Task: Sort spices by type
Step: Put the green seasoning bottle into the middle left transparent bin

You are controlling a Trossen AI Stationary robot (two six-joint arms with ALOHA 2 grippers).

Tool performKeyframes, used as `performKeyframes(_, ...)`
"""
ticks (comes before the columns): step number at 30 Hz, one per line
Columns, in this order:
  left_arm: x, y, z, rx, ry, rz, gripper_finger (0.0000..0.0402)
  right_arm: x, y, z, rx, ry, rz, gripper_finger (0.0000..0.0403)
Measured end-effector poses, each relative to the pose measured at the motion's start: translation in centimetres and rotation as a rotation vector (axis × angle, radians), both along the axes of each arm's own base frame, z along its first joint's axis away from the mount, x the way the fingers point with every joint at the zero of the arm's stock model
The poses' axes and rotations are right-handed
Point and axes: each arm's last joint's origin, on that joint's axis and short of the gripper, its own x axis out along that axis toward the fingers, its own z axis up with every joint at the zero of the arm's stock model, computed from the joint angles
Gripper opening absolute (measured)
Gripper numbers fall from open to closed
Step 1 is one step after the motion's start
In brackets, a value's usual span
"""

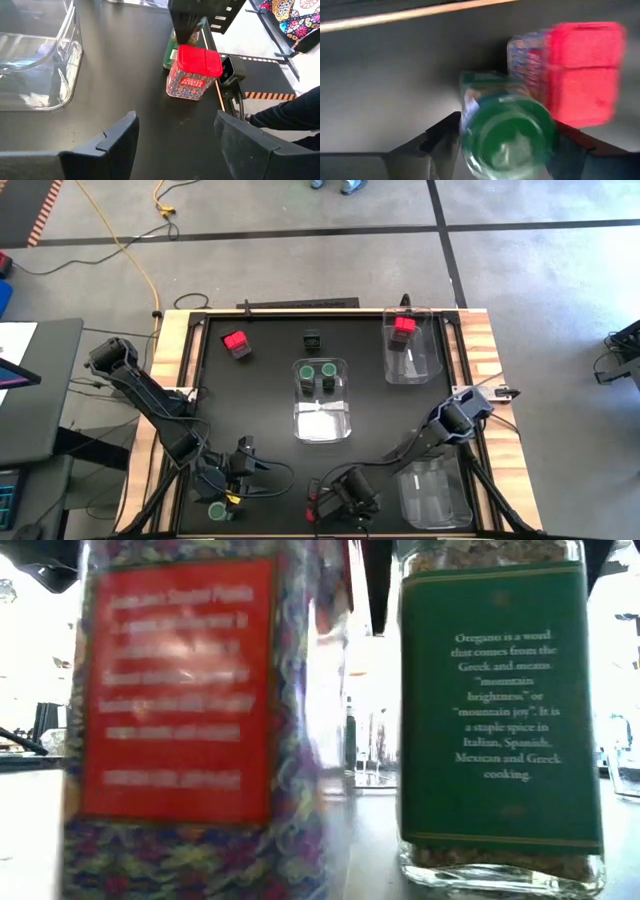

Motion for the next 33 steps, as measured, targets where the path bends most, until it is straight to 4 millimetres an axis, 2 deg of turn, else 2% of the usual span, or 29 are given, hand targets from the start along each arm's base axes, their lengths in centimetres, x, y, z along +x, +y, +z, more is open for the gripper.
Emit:
performKeyframes(6,0.0,0.0,0.0,-0.008,0.002,0.005,0.0249,0.1,0.0,-0.1,0.007,0.003,-0.023,0.0229)
performKeyframes(12,0.0,0.0,0.0,-0.01,0.002,0.006,0.0249,-0.4,-0.6,0.2,0.002,0.072,-0.211,0.022)
performKeyframes(14,0.0,0.0,0.0,-0.01,0.002,0.006,0.0249,-0.8,-1.2,1.1,-0.007,0.101,-0.291,0.022)
performKeyframes(16,0.0,0.0,0.0,-0.01,0.002,0.006,0.0249,-1.2,-2.1,2.8,0.008,0.108,-0.384,0.022)
performKeyframes(22,0.0,0.0,0.0,-0.056,0.012,0.033,0.0249,-3.4,-6.0,9.7,0.107,0.073,-0.658,0.022)
performKeyframes(25,0.0,0.0,0.0,-0.094,0.02,0.056,0.0249,-4.8,-8.7,13.6,0.169,-0.034,-0.809,0.022)
performKeyframes(27,0.0,0.0,0.0,-0.119,0.025,0.071,0.0249,-5.8,-10.7,15.3,0.2,-0.106,-0.898,0.022)
performKeyframes(30,0.1,0.0,0.1,-0.147,0.025,0.089,0.0249,-6.1,-13.6,16.7,0.284,-0.2,-1.072,0.022)
performKeyframes(33,0.5,0.3,0.2,-0.159,0.015,0.113,0.0249,-6.0,-16.9,16.5,0.33,-0.204,-1.288,0.022)
